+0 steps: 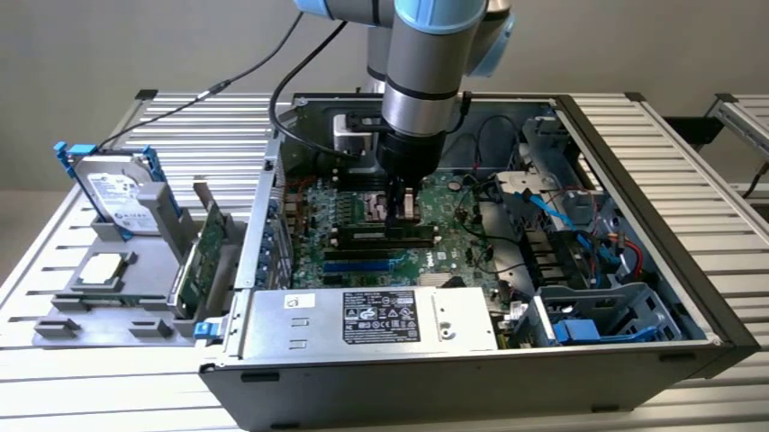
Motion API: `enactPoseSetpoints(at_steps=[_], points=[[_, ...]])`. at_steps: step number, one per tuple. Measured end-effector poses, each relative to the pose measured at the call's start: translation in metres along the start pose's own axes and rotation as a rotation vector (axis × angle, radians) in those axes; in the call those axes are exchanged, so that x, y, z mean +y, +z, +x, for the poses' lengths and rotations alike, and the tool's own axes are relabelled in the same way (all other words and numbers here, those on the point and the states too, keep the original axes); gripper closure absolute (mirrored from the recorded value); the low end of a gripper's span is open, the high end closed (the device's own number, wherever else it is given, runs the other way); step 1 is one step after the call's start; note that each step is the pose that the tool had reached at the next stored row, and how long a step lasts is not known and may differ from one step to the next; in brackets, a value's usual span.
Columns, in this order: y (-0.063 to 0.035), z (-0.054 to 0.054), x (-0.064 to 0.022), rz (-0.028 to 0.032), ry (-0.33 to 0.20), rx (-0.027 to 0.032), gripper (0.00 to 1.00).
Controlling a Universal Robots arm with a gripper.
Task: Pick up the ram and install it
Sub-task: 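Insert the ram into the slot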
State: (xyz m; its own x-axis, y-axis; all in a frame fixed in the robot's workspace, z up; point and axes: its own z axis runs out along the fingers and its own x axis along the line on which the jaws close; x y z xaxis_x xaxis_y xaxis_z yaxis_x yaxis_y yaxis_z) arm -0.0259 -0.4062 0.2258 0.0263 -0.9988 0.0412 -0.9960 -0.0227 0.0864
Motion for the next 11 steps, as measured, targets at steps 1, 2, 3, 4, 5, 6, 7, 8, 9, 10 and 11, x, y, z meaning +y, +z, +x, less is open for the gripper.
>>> enactPoseSetpoints(at_steps=[1, 2, 3, 4, 5, 6, 7, 8, 9, 10, 11], points=[[0.0000, 0.0000, 0.0000, 0.0000, 0.001, 0.0000, 0.86], [0.0000, 0.0000, 0.0000, -0.0001, 0.002, -0.0001, 0.86], [0.0000, 0.0000, 0.0000, -0.0001, 0.003, -0.0003, 0.86], [0.0000, 0.0000, 0.0000, -0.0001, 0.004, -0.0003, 0.86], [0.0000, 0.0000, 0.0000, -0.0002, 0.004, -0.0003, 0.86], [0.0000, 0.0000, 0.0000, -0.0002, 0.005, -0.0004, 0.86], [0.0000, 0.0000, 0.0000, -0.0002, 0.005, -0.0003, 0.86], [0.0001, 0.0001, 0.0000, -0.0002, 0.005, -0.0003, 0.86], [0.0002, 0.0001, 0.0000, -0.0003, 0.005, -0.0002, 0.86], [0.0004, 0.0000, 0.0000, -0.0003, 0.005, -0.0003, 0.86], [0.0006, 0.0000, -0.0001, -0.0002, 0.005, -0.0003, 0.86]])
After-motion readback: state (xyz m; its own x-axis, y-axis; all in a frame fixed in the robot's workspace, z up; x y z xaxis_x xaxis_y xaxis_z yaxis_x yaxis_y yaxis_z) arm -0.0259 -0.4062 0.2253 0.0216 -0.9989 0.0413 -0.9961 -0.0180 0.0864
